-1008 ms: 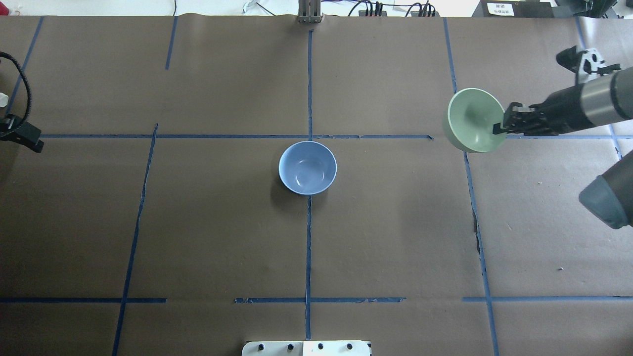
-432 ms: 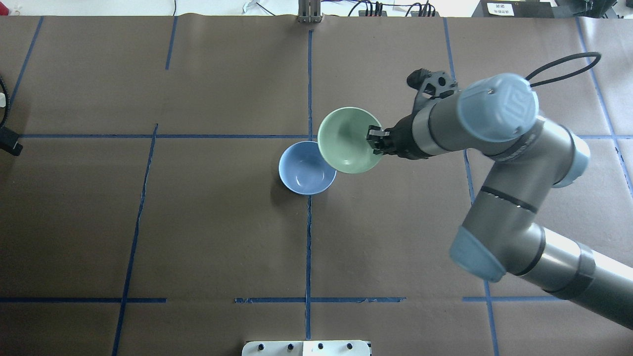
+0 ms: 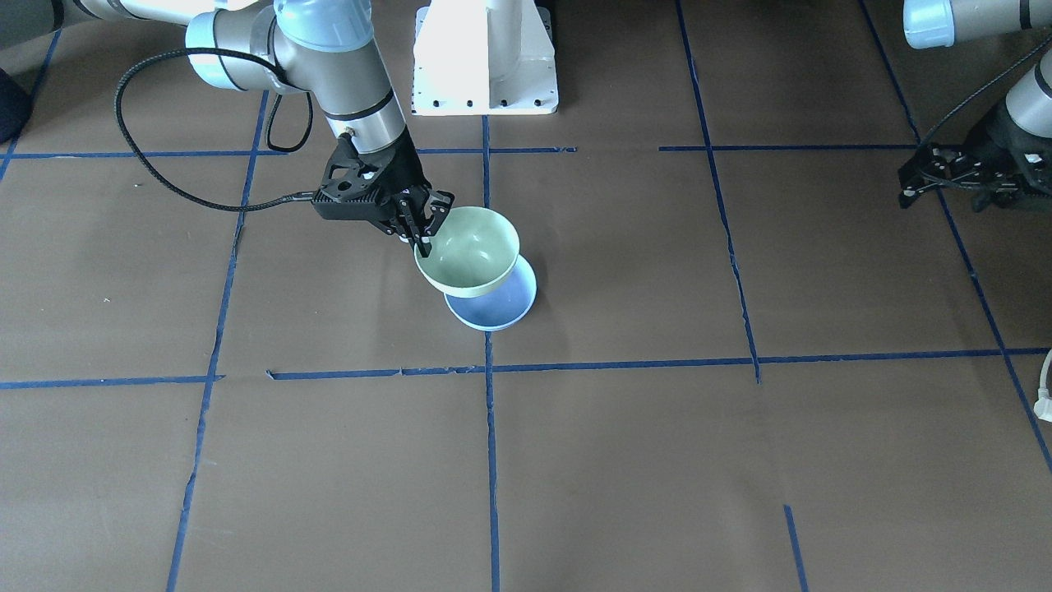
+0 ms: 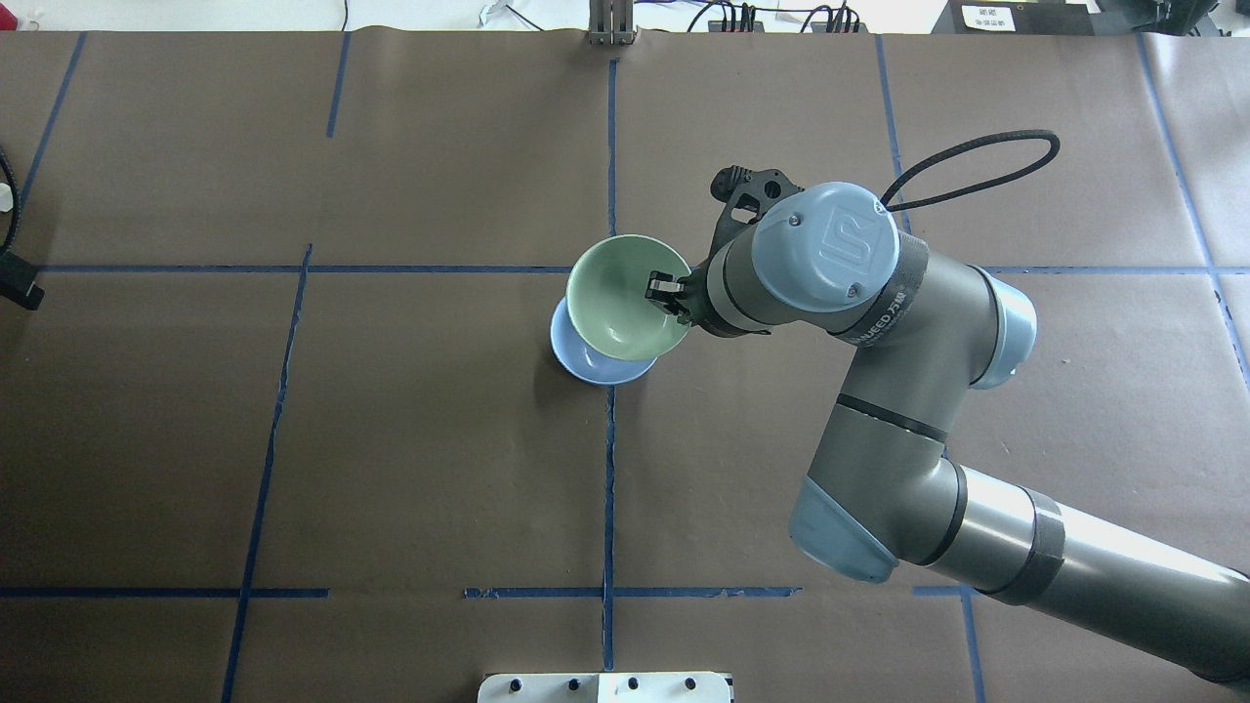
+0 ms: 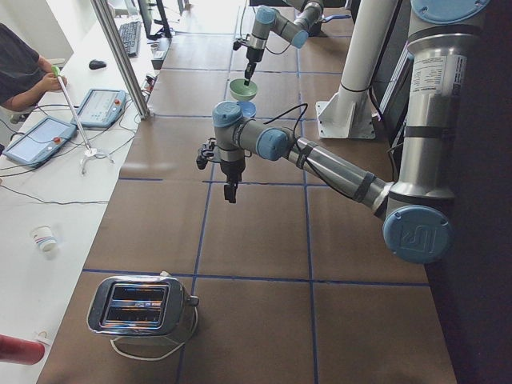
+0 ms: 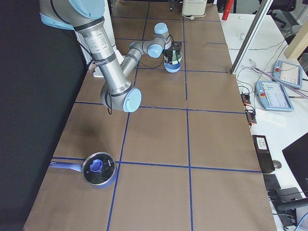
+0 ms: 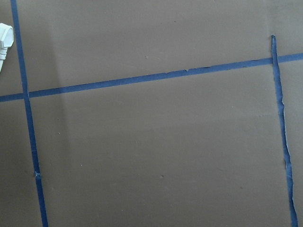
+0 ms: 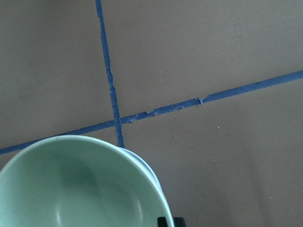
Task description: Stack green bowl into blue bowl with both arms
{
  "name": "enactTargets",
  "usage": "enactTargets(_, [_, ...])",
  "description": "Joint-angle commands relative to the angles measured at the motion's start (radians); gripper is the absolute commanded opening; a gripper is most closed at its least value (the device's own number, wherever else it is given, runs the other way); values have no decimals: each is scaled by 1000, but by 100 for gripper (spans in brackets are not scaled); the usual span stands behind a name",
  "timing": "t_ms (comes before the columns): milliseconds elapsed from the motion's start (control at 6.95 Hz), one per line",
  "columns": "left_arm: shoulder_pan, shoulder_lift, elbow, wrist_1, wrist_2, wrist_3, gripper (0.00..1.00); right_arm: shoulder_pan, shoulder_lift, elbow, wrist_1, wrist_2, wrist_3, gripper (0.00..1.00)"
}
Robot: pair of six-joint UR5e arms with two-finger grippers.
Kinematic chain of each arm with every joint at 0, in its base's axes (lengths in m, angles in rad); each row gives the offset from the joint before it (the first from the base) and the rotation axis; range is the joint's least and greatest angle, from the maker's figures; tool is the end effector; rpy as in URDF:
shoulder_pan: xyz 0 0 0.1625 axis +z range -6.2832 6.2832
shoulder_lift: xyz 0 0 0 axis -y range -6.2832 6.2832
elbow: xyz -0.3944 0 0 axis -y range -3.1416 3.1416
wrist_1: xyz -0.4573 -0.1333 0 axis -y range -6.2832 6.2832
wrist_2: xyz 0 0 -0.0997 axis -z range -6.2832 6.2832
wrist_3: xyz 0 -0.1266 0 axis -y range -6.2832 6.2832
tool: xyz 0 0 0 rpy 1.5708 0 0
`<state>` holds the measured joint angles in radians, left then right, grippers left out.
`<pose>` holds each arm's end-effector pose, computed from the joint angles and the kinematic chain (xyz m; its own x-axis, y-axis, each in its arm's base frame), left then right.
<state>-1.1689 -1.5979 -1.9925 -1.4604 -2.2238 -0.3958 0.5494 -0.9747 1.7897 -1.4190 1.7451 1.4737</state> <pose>0.1633 -0.5283 0.4201 0.7439 0.1232 -0.6568 -0.0890 0.9924 0.0854 -0.5340 -0.4575 0.1448 0.5201 0.2065 0.8287 -0.3437 0.9389 -0.0182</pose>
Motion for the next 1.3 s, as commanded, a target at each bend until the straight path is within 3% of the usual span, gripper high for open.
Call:
enactTargets(0, [0, 1, 6, -1, 0, 0, 100, -6, 8, -26, 14, -4, -1, 0])
enactTargets(432, [0, -1, 6, -1, 0, 0, 100, -14, 4, -102, 170, 10, 5, 1])
enactTargets(1008, [0, -1, 6, -1, -2, 0, 100, -12, -10, -101, 187, 33, 16, 3])
enactTargets(1152, [0, -2, 6, -3, -2, 0, 100, -11, -10, -104, 210, 33, 17, 9])
